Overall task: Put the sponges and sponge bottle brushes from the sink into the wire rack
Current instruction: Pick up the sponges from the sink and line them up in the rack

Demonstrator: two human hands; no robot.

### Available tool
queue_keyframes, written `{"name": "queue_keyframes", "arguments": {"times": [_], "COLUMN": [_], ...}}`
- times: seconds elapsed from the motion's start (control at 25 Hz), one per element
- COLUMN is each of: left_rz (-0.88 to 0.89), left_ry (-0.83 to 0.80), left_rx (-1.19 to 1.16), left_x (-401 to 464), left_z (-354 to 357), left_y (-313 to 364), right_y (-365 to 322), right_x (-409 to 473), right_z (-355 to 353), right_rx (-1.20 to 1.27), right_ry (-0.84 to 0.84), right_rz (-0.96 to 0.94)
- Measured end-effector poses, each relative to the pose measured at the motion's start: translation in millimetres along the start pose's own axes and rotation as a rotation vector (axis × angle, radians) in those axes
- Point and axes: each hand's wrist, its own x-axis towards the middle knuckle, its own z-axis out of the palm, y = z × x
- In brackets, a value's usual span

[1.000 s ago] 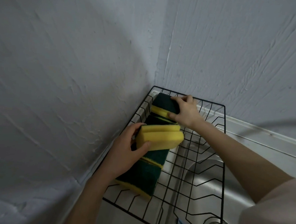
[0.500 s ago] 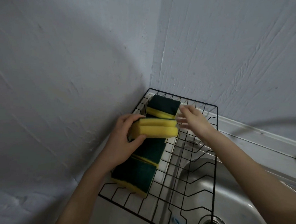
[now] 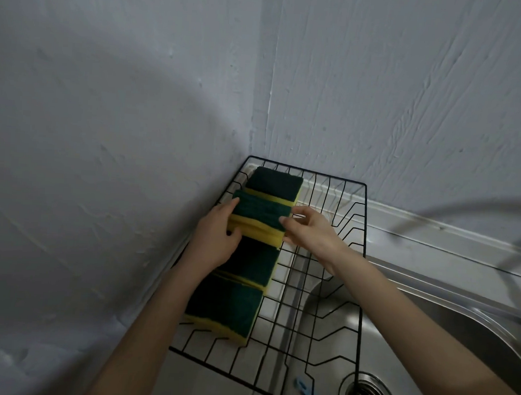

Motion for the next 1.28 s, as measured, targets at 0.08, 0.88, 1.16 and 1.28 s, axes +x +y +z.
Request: {"name": "queue_keyframes", "arguments": {"times": [0.08, 0.88, 1.16, 1.28], "left_rz": [-0.021, 0.027, 0.256, 0.346], "left_ry": [-0.008, 0.004, -0.02, -0.05], "left_rx": [-0.011, 0.23, 0.175, 0.19], "left_x": [0.7, -16.3, -68.2, -90.8], "left_z": [3.2, 1.2, 11.4, 23.9], "left_y": [-0.3, 39.6, 102.4, 124.5], "right_y": [0.1, -18.9, -13.2, -2.9], "right_x": [3.3, -32.6, -89.6, -113.6], "right_z": [2.9, -15.3, -49.4, -65.9], "right_rx": [-0.045, -0.284, -0.242, -0.189], "right_ry": [0.027, 0.096, 0.246, 0.279], "right_rz": [-0.019, -0.16, -0.223, -0.22]}}
